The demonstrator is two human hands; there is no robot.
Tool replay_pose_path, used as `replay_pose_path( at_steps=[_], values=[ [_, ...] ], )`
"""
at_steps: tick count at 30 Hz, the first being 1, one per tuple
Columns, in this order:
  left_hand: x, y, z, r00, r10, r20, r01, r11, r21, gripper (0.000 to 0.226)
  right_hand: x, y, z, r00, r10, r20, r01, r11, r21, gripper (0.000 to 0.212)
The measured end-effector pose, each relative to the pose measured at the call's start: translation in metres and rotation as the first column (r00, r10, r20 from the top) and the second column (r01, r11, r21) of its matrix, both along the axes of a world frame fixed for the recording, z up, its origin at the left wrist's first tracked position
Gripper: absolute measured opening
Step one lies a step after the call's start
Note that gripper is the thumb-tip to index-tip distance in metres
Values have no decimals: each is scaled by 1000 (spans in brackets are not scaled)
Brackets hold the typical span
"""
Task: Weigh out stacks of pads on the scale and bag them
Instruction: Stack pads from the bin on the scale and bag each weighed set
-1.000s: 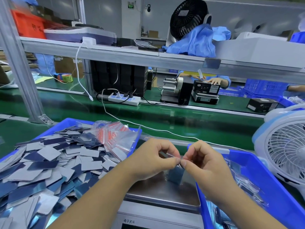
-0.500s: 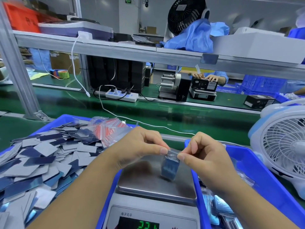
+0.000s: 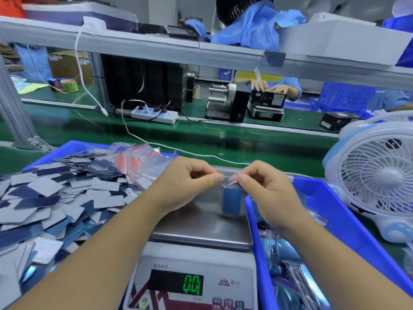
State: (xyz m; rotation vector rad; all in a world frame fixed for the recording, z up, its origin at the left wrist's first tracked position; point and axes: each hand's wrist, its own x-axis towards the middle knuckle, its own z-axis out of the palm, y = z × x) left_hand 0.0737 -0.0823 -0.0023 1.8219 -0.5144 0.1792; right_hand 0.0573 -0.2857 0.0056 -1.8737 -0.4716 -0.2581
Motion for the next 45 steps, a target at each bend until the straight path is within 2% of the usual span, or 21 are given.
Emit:
replay_pose_path(
  at_steps=[4, 6, 8, 10, 11, 12, 13, 14, 15, 16, 19, 24, 26, 29, 32, 34, 37, 41, 43, 45],
  values=[
    [3, 3, -6, 996, 74, 54, -81, 987, 139, 29, 7, -8, 0, 995, -28, -96, 36, 997, 75, 24],
    [4, 4, -8, 995, 85, 56, -93, 982, 162, 30, 9, -14, 1, 990, -66, -126, 75, 995, 67, 28],
    [2, 2, -8, 996, 78, 43, -84, 982, 171, 28, 11, -20, 4, 979, -93, -179, 93, 996, -6, 24],
    [1, -1, -8, 998, 59, 25, -62, 979, 192, 21, 14, -25, 5, 957, -119, -264, 79, 984, -157, 16],
    [0, -1, -8, 999, 47, 20, -50, 978, 204, 17, 14, -28, 4, 950, -156, -270, 69, 950, -306, 14],
    [0, -2, -8, 999, 38, 20, -41, 976, 214, 16, 15, -32, 2, 950, -199, -239, 54, 863, -502, 13],
    [-1, -1, -8, 999, 33, 23, -38, 975, 221, 17, 16, -34, 1, 952, -221, -212, 20, 736, -677, 13],
    [-1, -1, -8, 999, 32, 22, -36, 974, 225, 19, 15, -36, 0, 953, -225, -205, -25, 613, -790, 15],
    [-1, 0, -8, 999, 32, 19, -36, 973, 227, 19, 14, -38, -1, 949, -231, -215, -59, 538, -841, 18],
    [-1, 0, -8, 999, 32, 17, -35, 973, 228, 20, 14, -40, -1, 940, -249, -232, -72, 520, -851, 20],
    [-1, 0, -7, 999, 30, 14, -32, 974, 226, 19, 14, -43, 1, 924, -315, -218, -11, 548, -836, 19],
    [-1, -1, -5, 998, 60, 10, -61, 974, 218, 20, 16, -37, -4, 941, -335, -43, 184, 616, -766, 16],
    [0, 0, -2, 995, 96, 0, -94, 970, 226, 22, 8, -27, -5, 970, -239, 53, 208, 691, -693, 14],
    [3, 5, 6, 994, 103, -33, -85, 935, 346, 20, -13, 0, -7, 986, 14, 165, 94, 775, -625, 12],
    [6, 17, 10, 995, 88, -41, -56, 865, 499, 12, -32, 23, -12, 957, 213, 195, -35, 755, -655, 11],
    [7, 35, 15, 986, 162, -28, -124, 842, 526, 16, -40, 33, -12, 928, 297, 223, -71, 731, -679, 10],
    [4, 77, 21, 933, 351, -82, -255, 803, 538, 25, -42, 36, -11, 896, 349, 274, -80, 736, -673, 9],
    [-8, 139, 17, 771, 633, -74, -427, 599, 677, 22, -42, 35, -9, 900, 321, 297, -73, 780, -622, 9],
    [-14, 158, 12, 713, 696, -85, -436, 535, 723, 20, -43, 36, -8, 899, 311, 308, -69, 796, -602, 9],
    [-15, 164, 7, 696, 710, -110, -431, 535, 727, 17, -43, 38, -8, 898, 307, 316, -65, 802, -594, 8]
  ],
)
